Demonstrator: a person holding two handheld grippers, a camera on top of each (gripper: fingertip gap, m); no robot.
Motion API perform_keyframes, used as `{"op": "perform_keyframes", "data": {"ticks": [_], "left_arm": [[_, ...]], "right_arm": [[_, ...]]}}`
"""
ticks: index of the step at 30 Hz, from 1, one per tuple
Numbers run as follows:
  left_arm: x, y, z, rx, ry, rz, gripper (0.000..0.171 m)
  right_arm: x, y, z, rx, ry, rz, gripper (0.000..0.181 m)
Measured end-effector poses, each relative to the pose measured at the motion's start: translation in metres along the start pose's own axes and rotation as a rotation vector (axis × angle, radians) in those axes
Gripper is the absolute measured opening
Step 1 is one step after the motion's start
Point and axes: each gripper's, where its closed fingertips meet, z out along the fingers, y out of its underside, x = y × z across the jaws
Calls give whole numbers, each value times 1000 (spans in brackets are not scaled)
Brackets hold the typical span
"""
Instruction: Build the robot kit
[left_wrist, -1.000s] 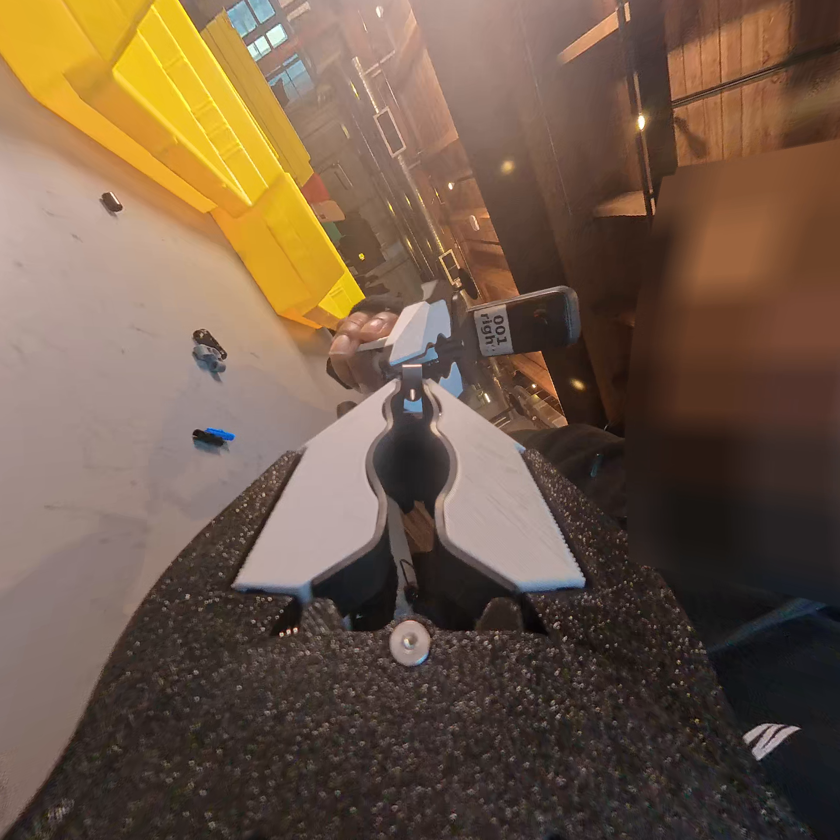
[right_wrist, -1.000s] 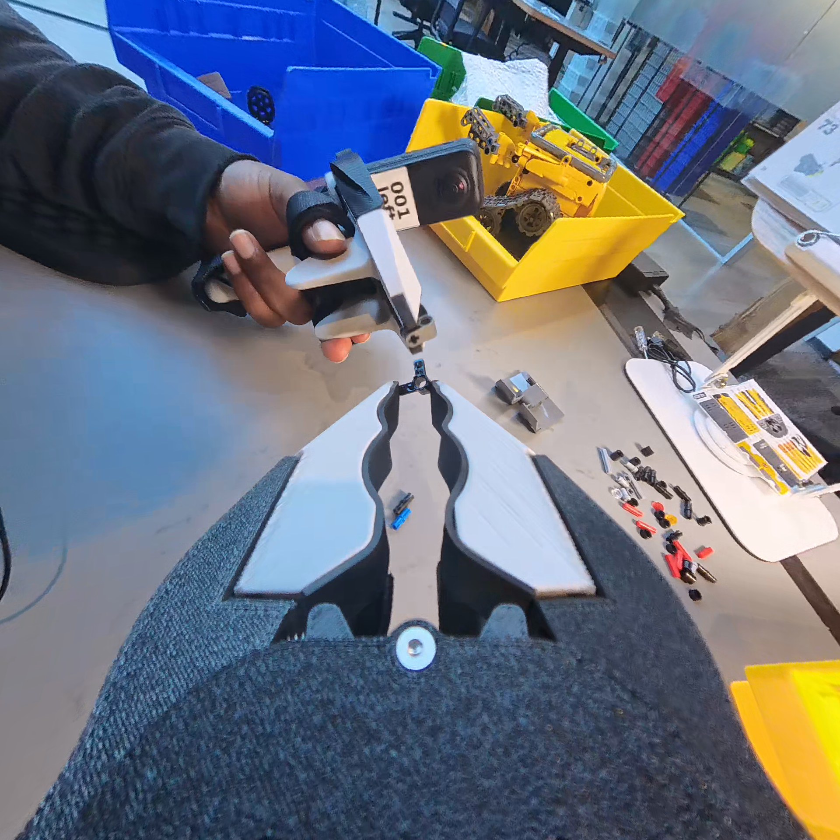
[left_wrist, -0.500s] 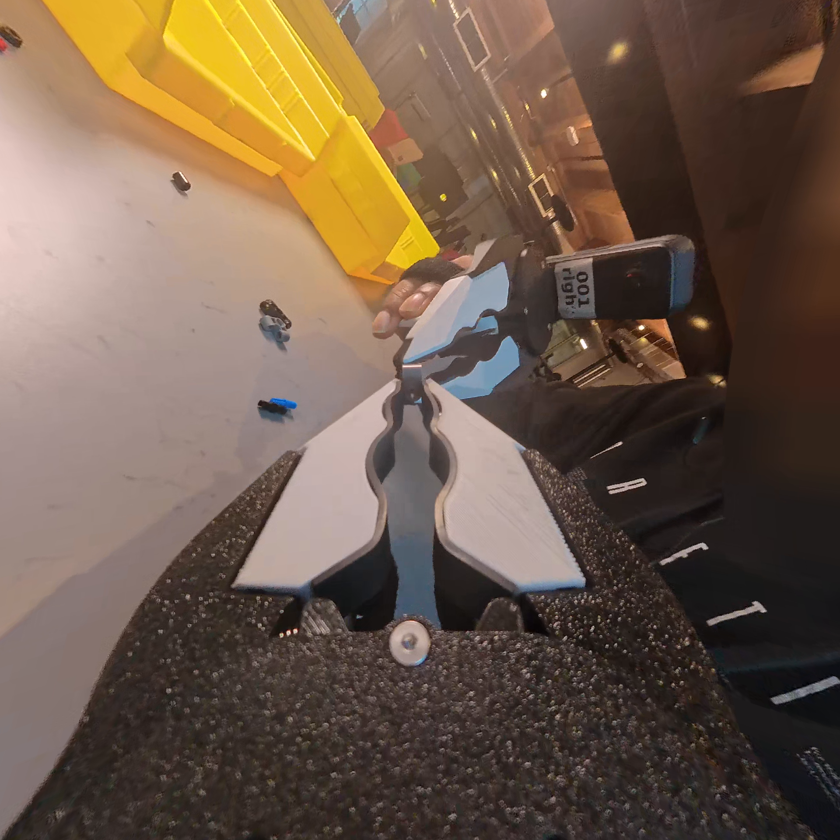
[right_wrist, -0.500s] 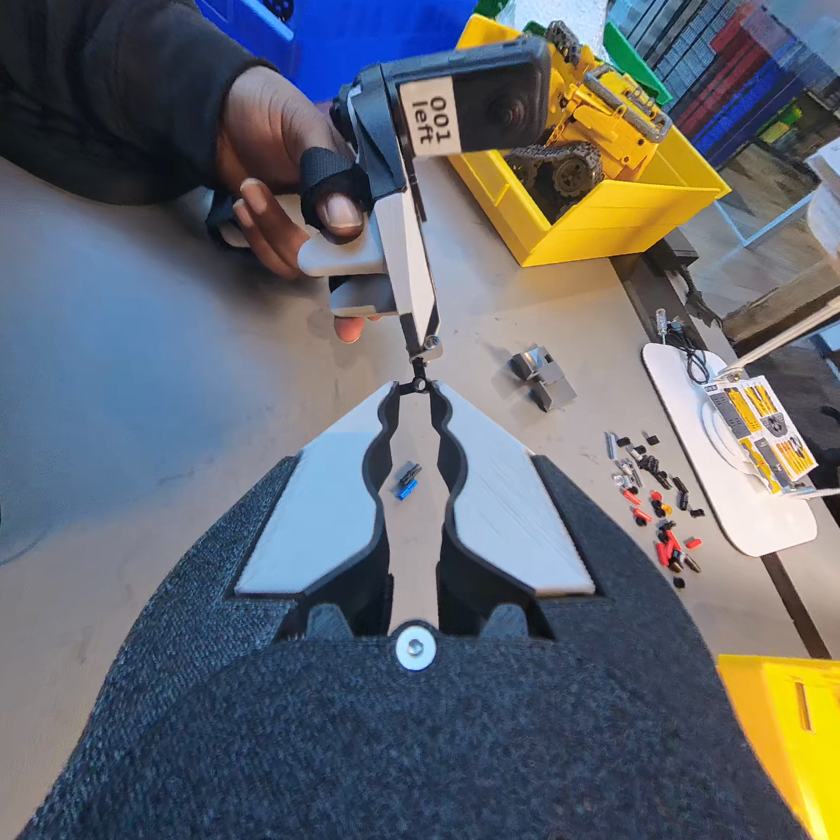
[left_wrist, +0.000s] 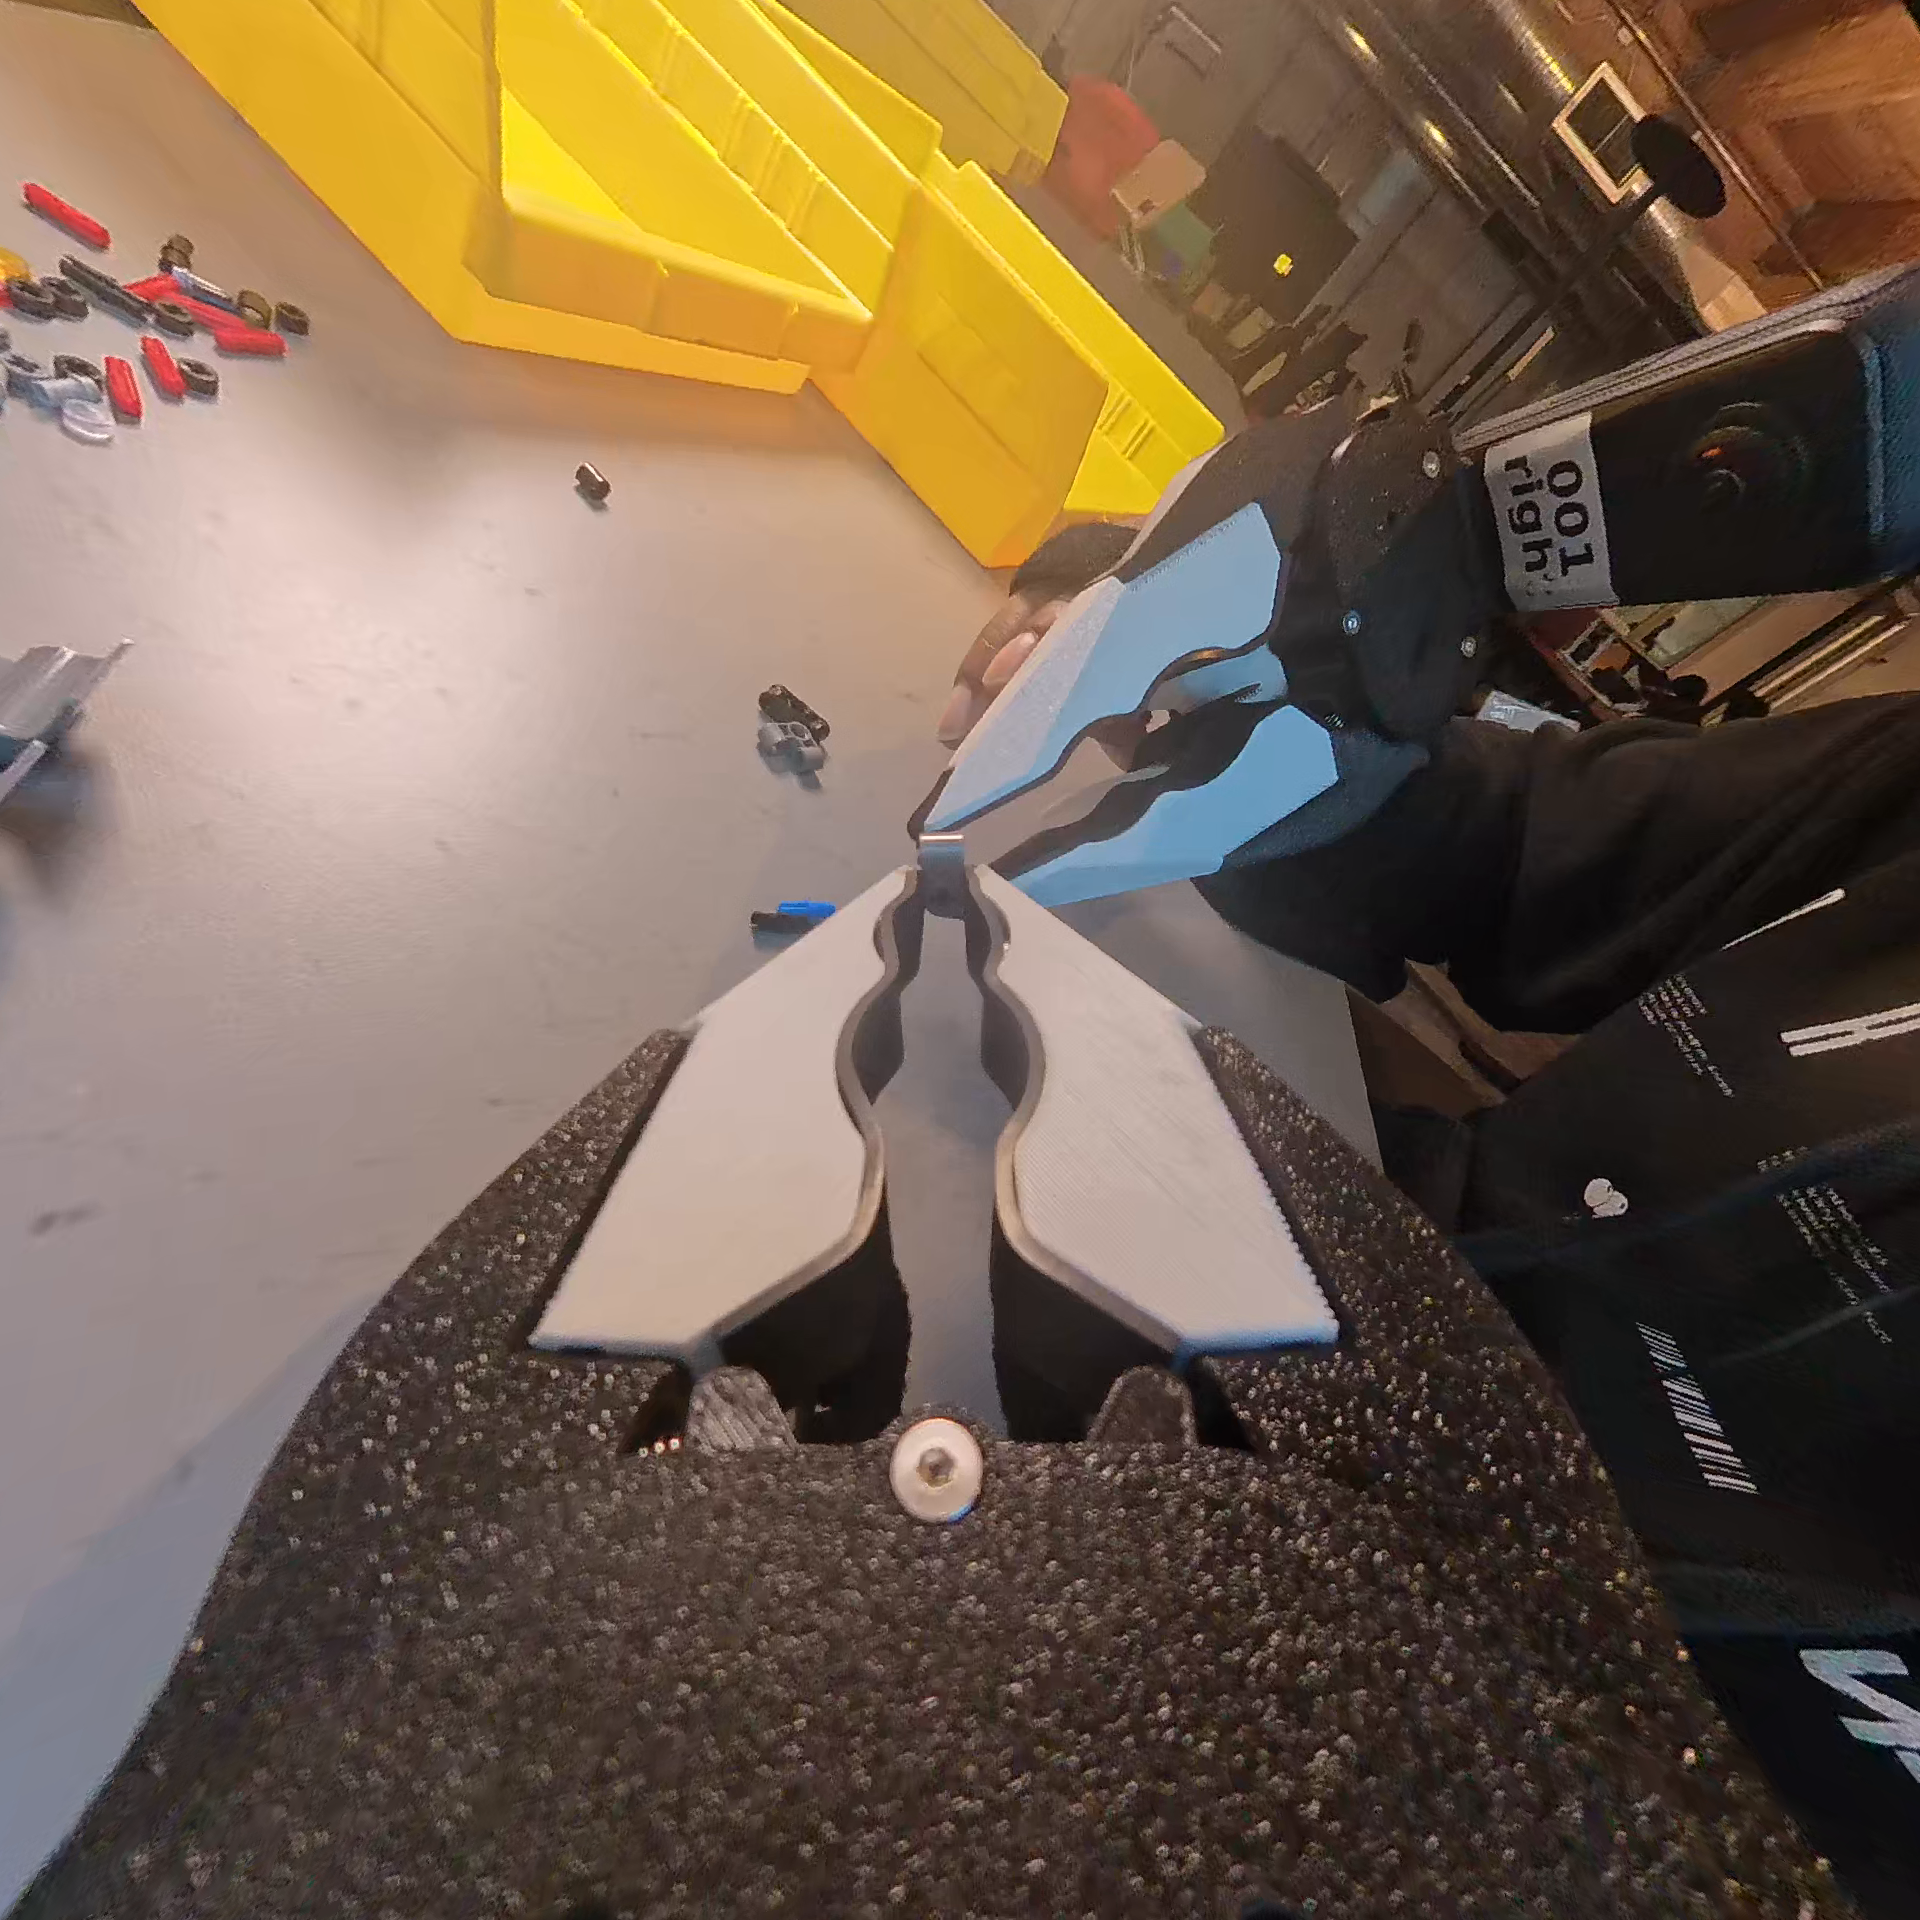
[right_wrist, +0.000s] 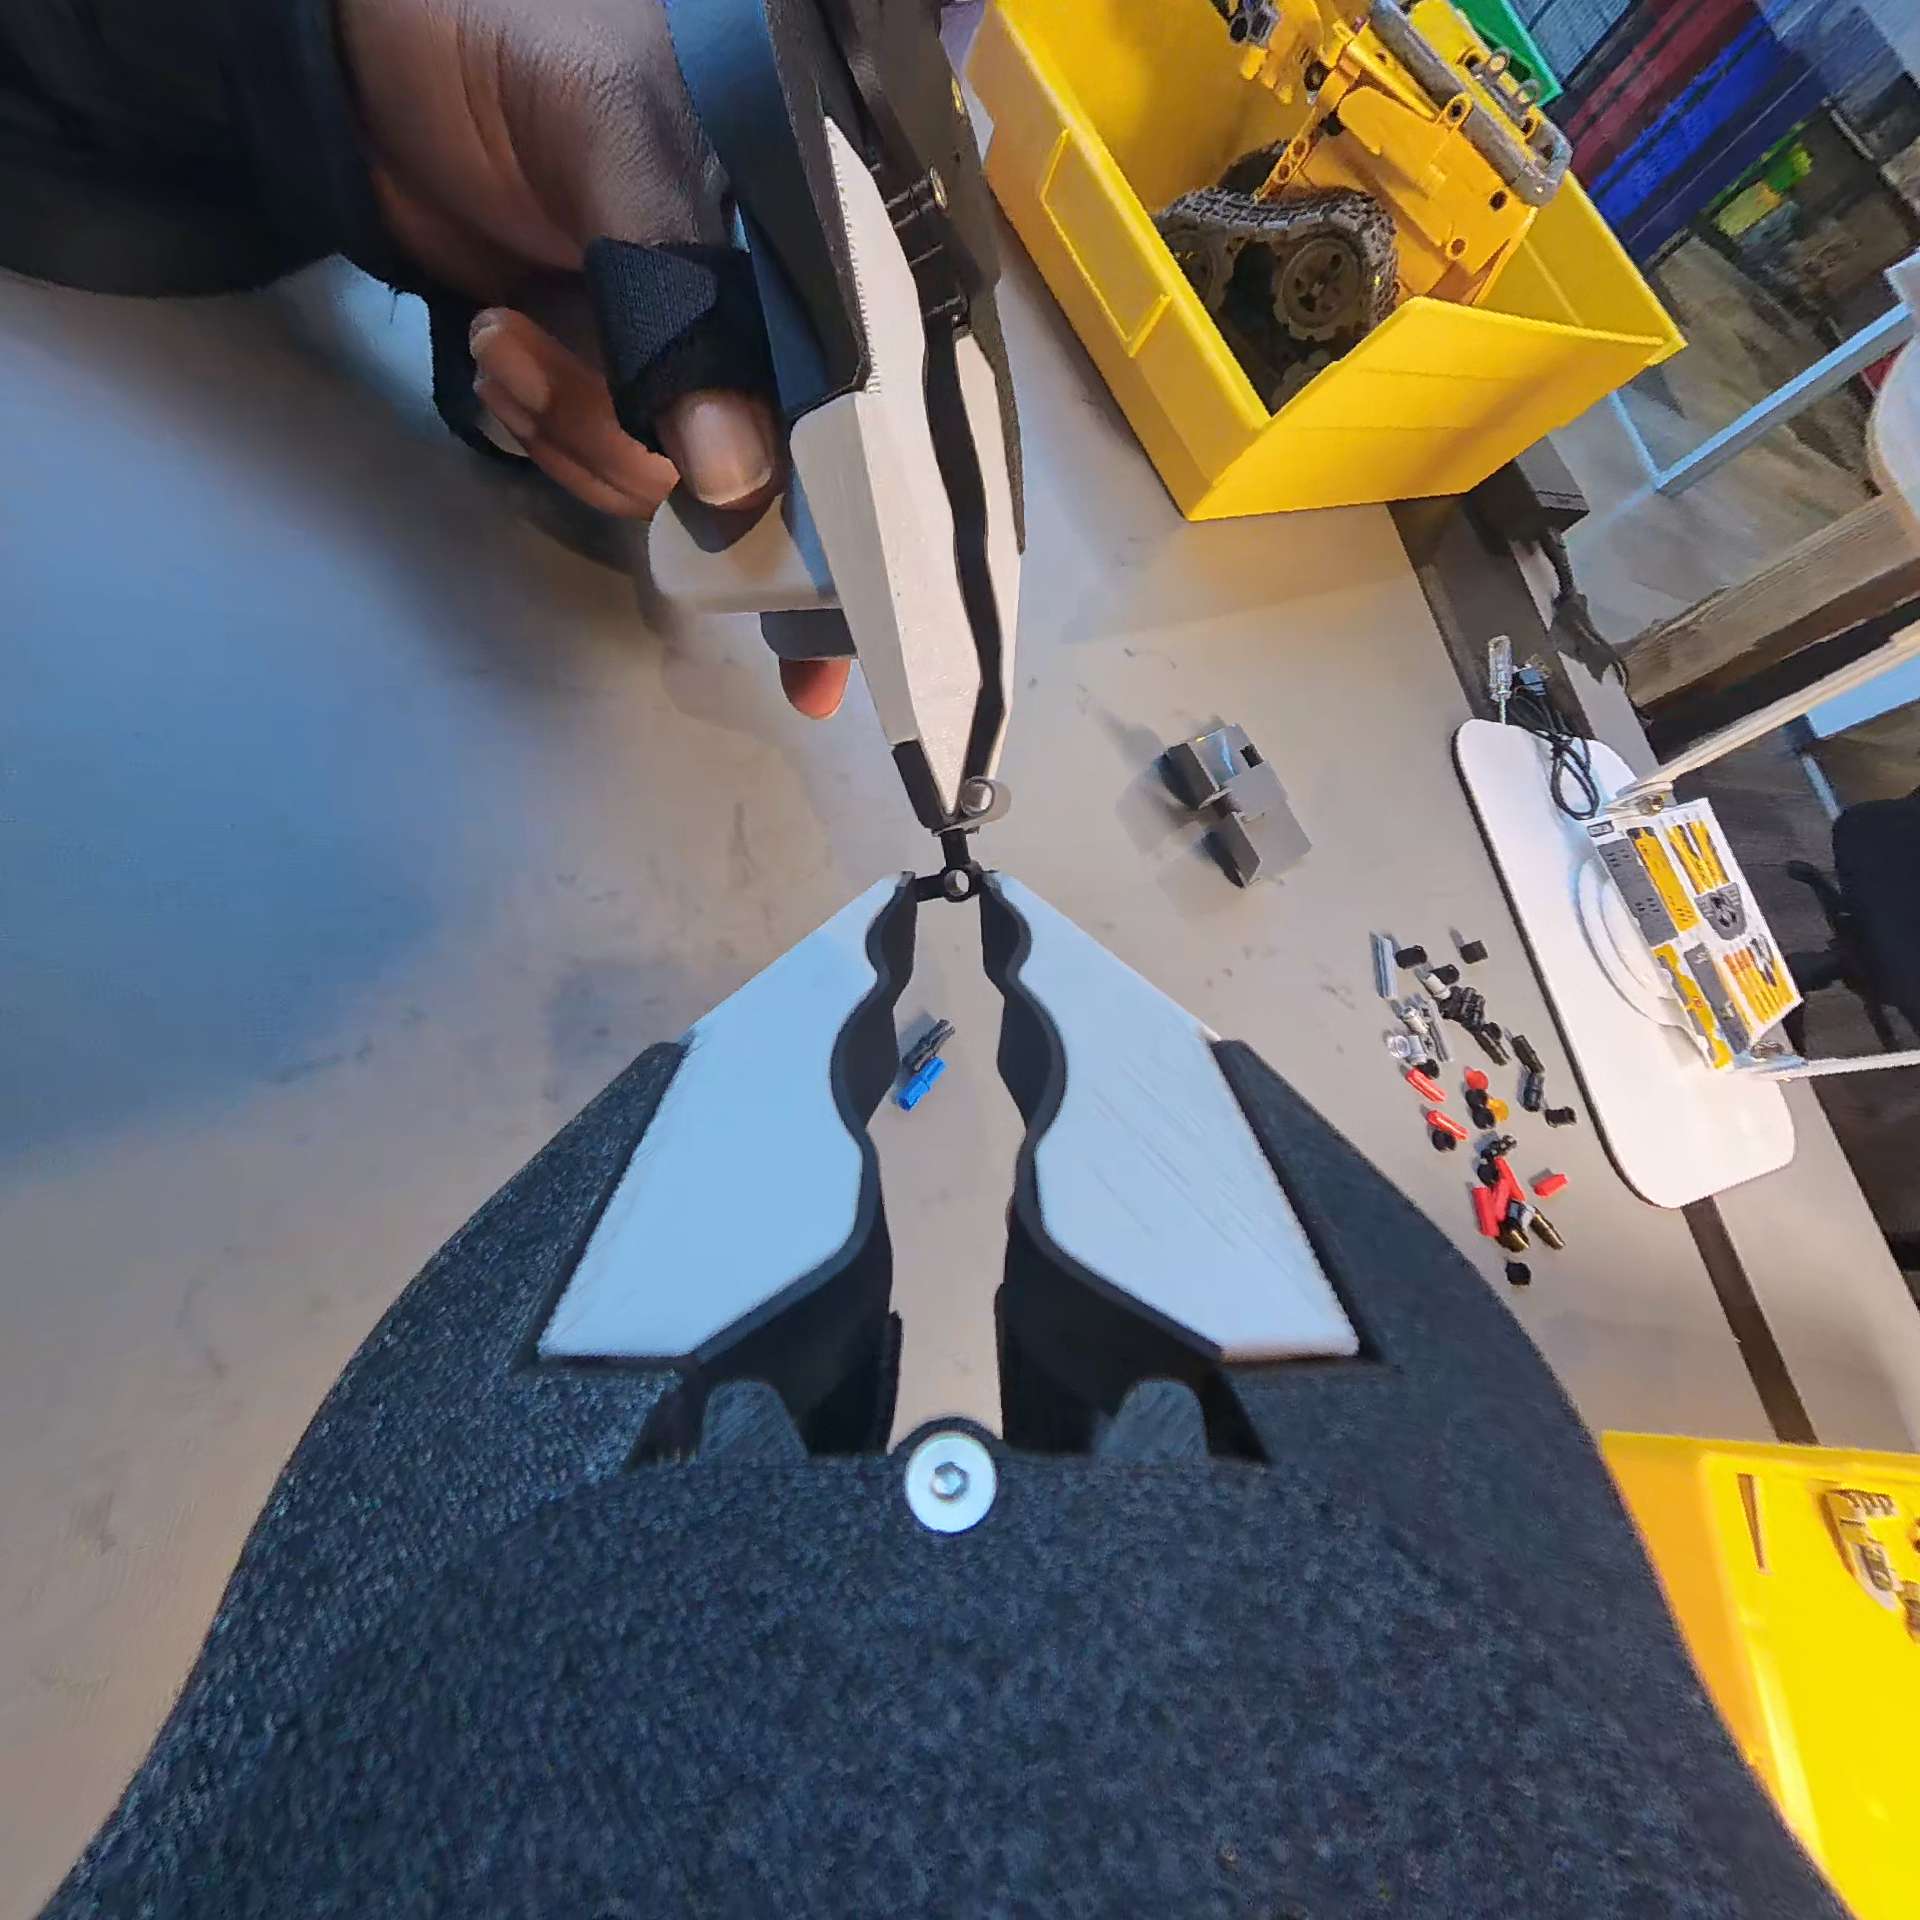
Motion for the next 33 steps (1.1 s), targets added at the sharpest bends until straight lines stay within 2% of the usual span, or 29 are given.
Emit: {"op": "perform_keyframes", "data": {"ticks": [12, 16, 27, 30, 33], "left_arm": [[2, -7, -3, 27, -64, 90, 6], [4, -5, -4, 11, -28, 71, 6], [18, -3, -3, 7, 65, 43, 6], [24, -9, -6, 52, 120, 20, 7], [35, -21, -14, 126, 245, -52, 6]], "right_arm": [[2, -9, 0, 52, 39, 1, 6], [0, -11, -1, 90, 12, 48, 6], [-6, -22, -10, 166, -29, 29, 5], [-4, -28, -15, 214, -37, 69, 5], [1, -42, -22, 311, -31, 115, 7]]}}
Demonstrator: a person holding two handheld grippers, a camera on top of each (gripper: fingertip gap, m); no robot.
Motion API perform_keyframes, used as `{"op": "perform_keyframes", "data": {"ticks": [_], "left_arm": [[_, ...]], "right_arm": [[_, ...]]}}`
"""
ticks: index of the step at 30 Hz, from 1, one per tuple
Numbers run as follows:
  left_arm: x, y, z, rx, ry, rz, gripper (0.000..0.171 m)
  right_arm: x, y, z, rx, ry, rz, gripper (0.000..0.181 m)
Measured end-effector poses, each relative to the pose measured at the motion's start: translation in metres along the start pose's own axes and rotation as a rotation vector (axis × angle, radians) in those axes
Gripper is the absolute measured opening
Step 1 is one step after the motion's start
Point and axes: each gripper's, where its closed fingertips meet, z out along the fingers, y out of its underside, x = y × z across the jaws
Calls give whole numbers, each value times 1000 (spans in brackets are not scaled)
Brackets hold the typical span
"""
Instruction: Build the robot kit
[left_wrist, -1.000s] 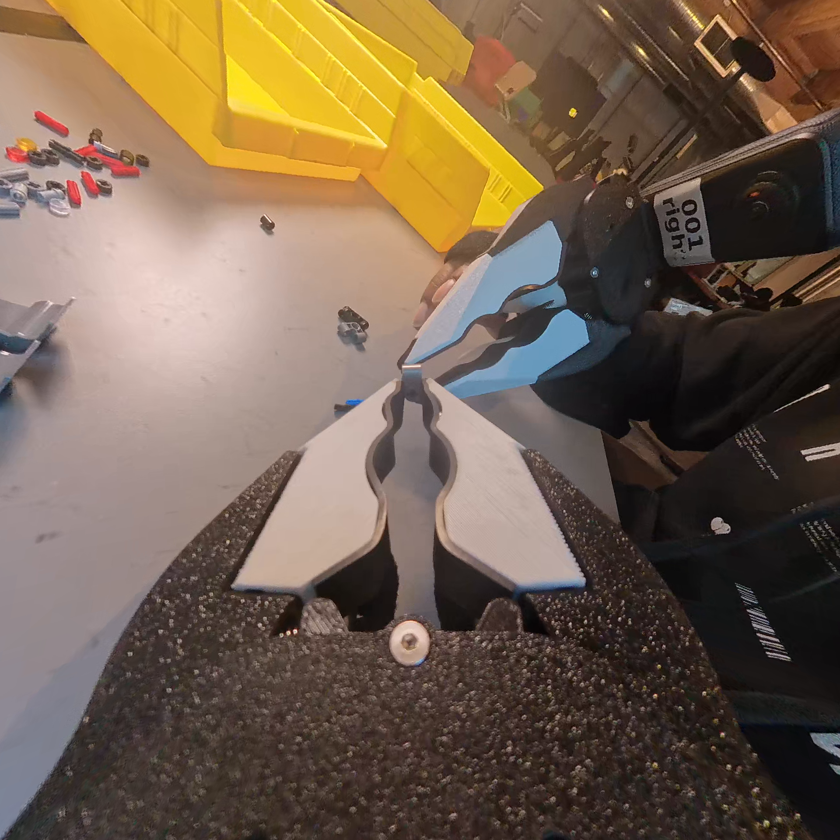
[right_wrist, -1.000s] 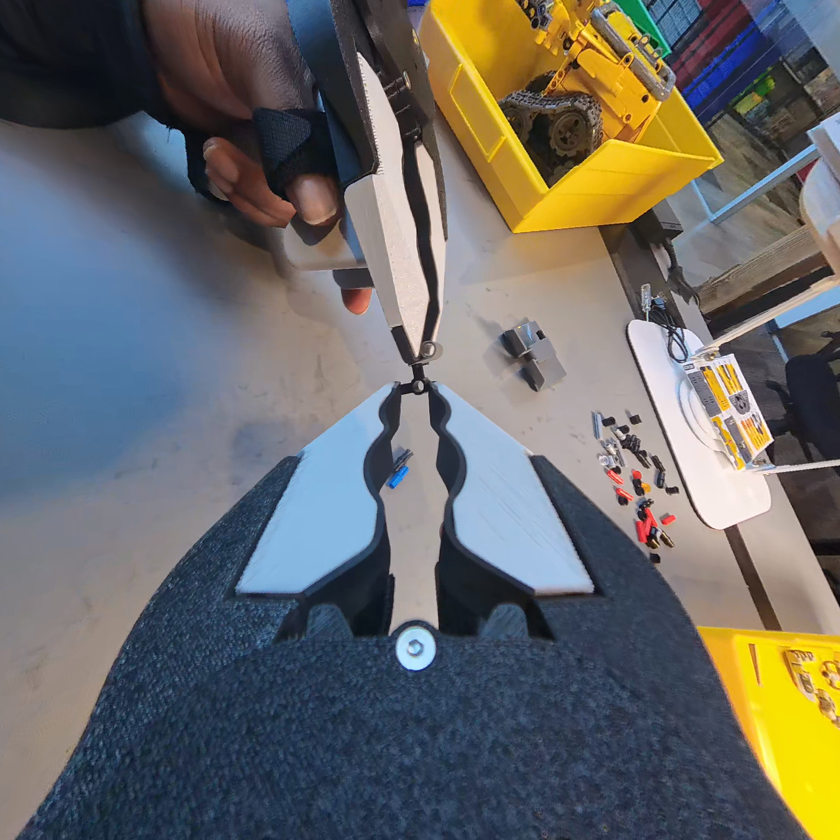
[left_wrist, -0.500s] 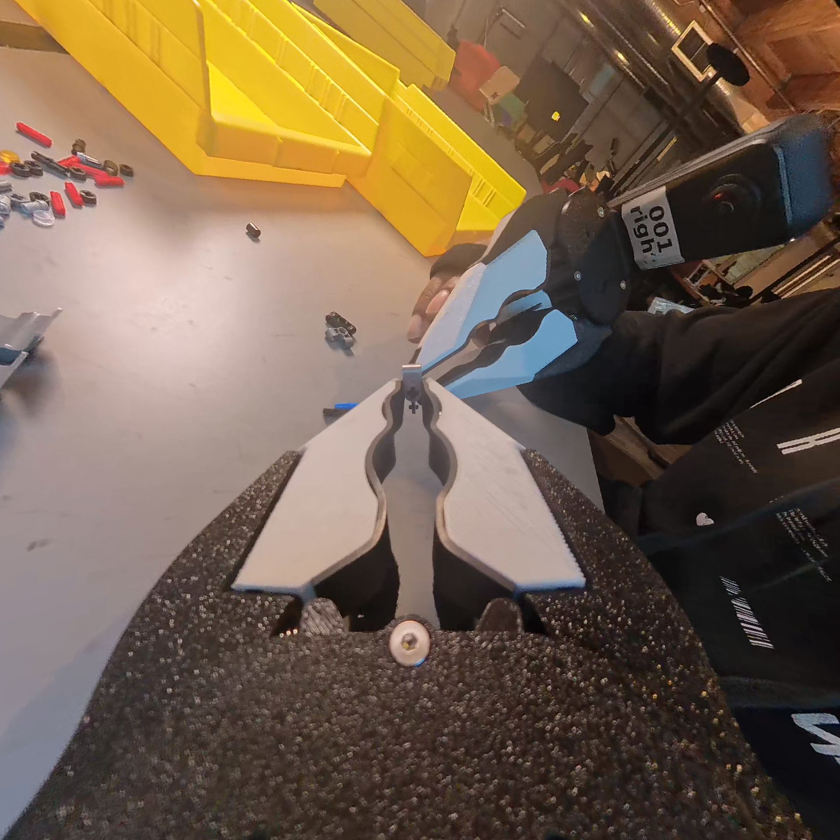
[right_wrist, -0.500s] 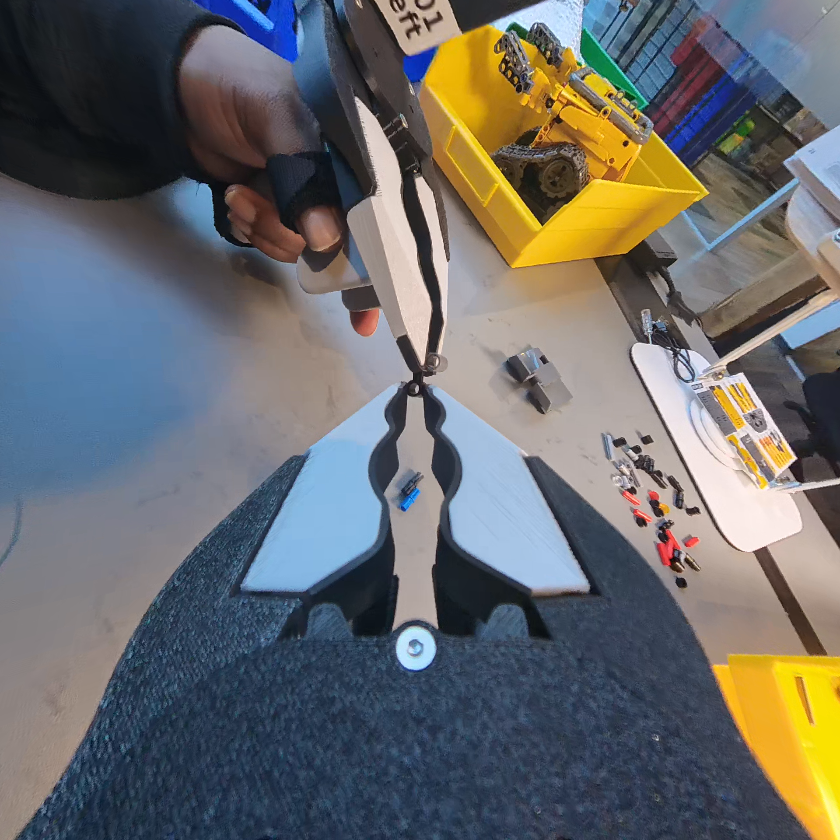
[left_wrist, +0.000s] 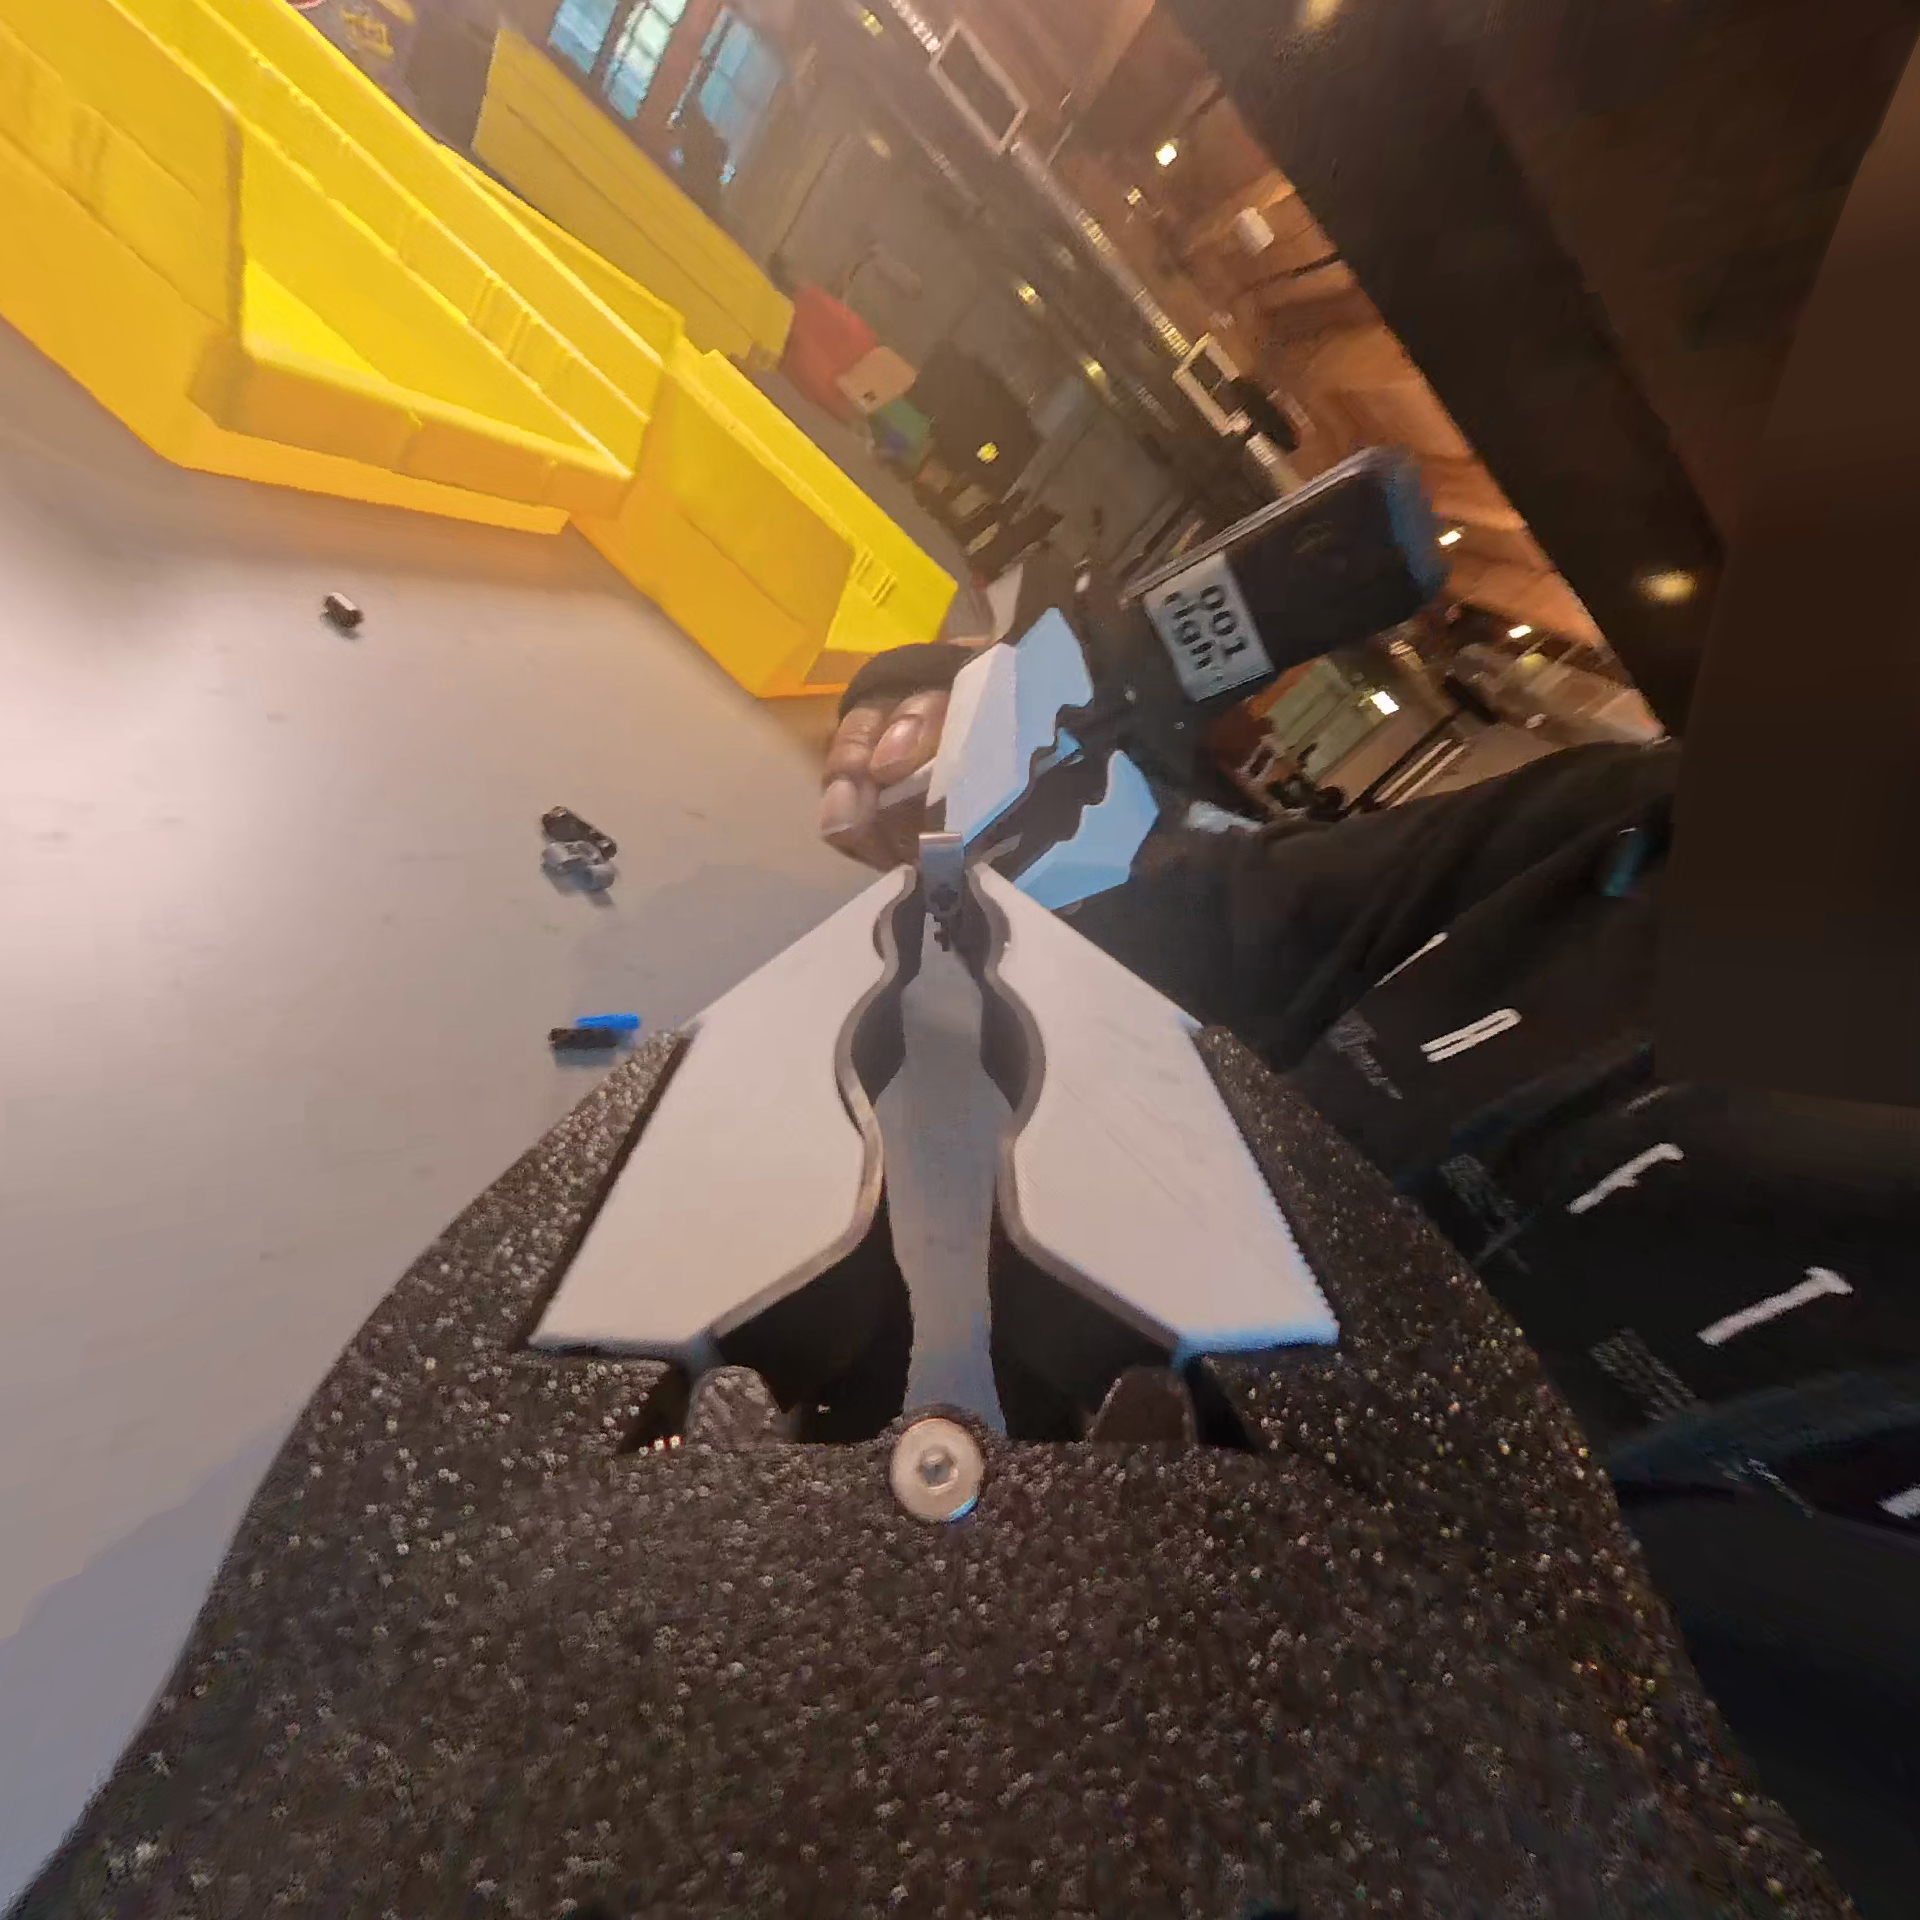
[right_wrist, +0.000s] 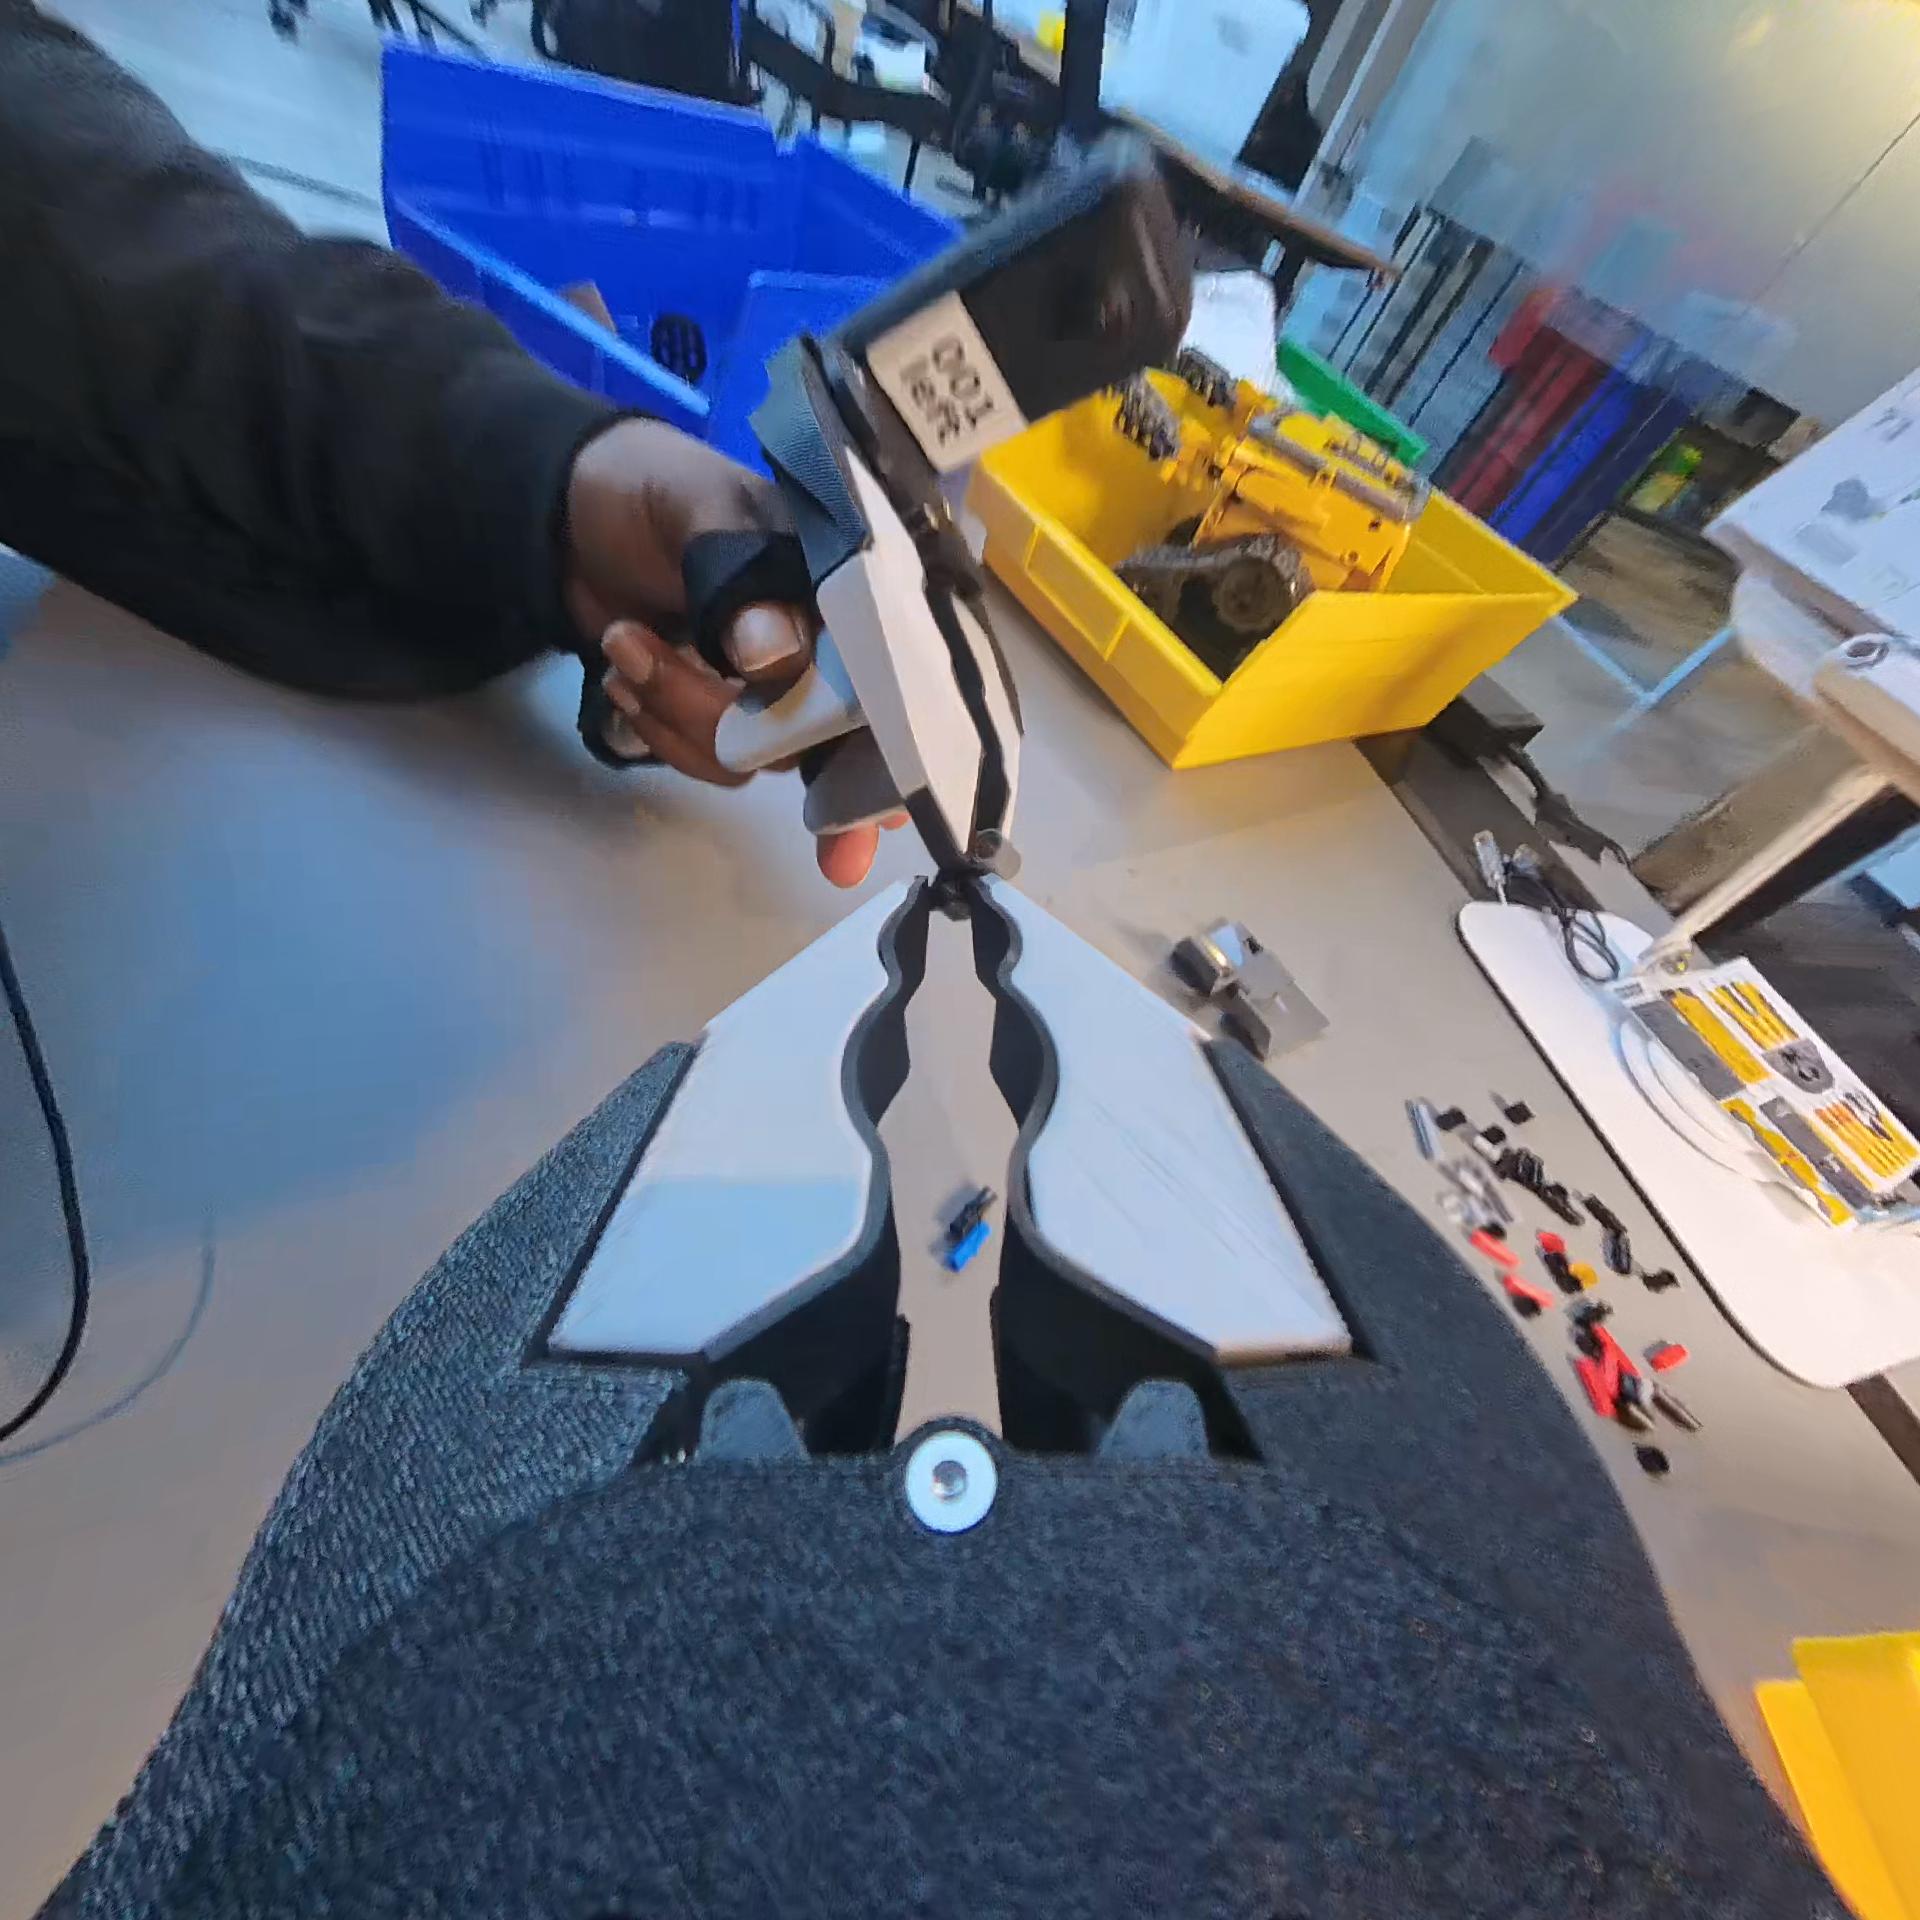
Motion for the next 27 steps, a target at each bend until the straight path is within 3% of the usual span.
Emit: {"op": "perform_keyframes", "data": {"ticks": [4, 10, 20, 27], "left_arm": [[20, -4, -3, 35, 194, -108, 6], [43, 10, -1, -59, 373, -223, 7], [55, 46, 6, -265, 418, -268, 6], [53, 54, 8, -297, 405, -286, 6]], "right_arm": [[-3, -26, -8, 170, -27, -5, 14], [-31, -27, -19, 182, -190, -82, 26], [-61, -17, -22, 82, -297, -230, 21], [-70, -10, -21, 55, -358, -205, 17]]}}
